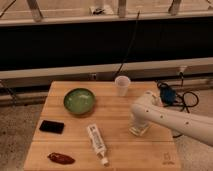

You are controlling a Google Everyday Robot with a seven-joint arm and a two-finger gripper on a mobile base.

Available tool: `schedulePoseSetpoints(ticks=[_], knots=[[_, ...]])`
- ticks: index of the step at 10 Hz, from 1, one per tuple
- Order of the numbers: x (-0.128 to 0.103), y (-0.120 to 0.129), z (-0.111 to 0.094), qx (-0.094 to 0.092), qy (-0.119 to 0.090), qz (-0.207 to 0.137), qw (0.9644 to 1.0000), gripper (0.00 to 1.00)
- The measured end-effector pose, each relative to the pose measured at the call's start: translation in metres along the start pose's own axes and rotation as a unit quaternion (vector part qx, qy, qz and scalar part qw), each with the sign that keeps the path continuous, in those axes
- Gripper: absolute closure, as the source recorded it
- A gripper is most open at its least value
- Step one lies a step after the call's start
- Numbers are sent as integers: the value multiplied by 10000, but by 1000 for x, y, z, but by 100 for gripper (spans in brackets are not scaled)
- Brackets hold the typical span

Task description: Place the white sponge in the ceramic bowl

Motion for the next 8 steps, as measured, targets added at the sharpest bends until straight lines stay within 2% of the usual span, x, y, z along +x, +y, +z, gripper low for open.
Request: schedulePoseSetpoints(ticks=[4, 7, 8], knots=[[4, -17, -13, 2, 125, -86, 9999, 98], [6, -43, -48, -16, 272, -149, 9995, 98], [4, -54, -54, -12, 292, -186, 9994, 98]])
